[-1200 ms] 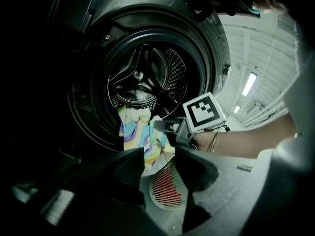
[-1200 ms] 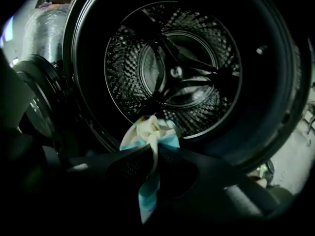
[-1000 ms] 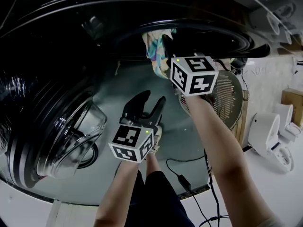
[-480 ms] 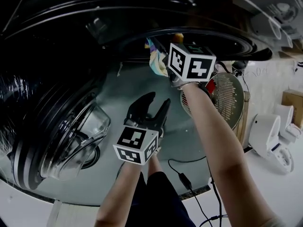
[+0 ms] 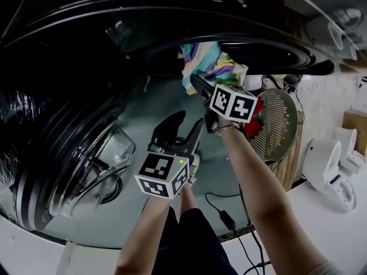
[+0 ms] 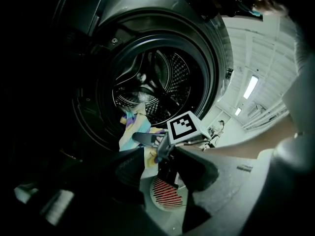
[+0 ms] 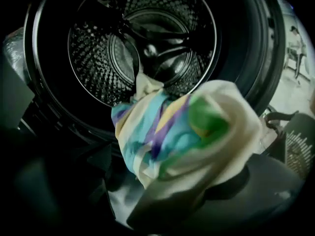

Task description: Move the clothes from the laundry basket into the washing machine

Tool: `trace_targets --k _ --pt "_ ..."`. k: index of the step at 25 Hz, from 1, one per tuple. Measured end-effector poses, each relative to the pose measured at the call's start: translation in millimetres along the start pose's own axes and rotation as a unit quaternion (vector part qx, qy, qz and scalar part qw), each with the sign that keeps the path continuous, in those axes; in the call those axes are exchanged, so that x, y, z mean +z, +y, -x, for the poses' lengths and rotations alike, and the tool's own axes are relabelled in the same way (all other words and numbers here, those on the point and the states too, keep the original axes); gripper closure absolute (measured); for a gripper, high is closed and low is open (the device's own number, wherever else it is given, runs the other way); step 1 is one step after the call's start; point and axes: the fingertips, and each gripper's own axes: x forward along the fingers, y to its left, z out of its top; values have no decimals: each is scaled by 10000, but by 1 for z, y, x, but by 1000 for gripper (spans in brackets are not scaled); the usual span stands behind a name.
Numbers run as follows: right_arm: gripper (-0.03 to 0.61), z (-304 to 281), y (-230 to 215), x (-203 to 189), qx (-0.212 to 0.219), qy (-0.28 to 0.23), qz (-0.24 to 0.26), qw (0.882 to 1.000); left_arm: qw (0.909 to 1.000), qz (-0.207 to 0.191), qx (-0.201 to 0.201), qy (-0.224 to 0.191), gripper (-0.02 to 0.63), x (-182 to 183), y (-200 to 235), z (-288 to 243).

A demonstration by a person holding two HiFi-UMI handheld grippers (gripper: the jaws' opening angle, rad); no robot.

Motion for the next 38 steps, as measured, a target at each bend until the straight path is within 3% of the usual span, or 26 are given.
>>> trace_targets --k 3,5,9,10,12,20,23,27,29,30,32,33,38 --pt "16 -19 3 -8 -30 350 110 9993 10000 13 27 -1 411 -3 4 0" --pt "153 -27 3 -7 -139 551 190 9982 10000 31 32 12 411 -5 7 0" --pt "362 -26 14 -1 -131 860 316 9957 10000 51 59 14 411 -7 10 1" --pt "465 -22 16 3 -137 767 444 9960 10000 57 68 9 411 -6 11 1" --pt "490 -13 22 14 -106 451 696 9965 10000 62 66 -2 411 -4 10 1" --pt "497 0 43 95 113 -931 1113 9894 9999 48 -21 -164 417 10 4 0" --pt "497 -3 49 126 141 -1197 1160 9859 9998 40 -12 -214 419 14 5 2" --pt "495 9 68 174 457 -1862 1188 9742 9997 32 -11 -243 420 16 7 3" --pt "490 5 78 185 671 -1862 1098 9741 9997 40 -14 -236 422 16 8 4" --pt "449 0 83 183 788 -1726 1026 9765 9997 60 -21 -238 427 16 8 5" --pt "217 -13 88 170 960 -1285 899 9829 9996 93 -43 -249 453 16 8 5" --pt "152 -19 87 161 958 -1074 845 9860 9996 95 -50 -249 456 16 7 5" --pt "106 -23 56 118 413 -577 814 9942 9997 72 -62 -213 455 12 7 5"
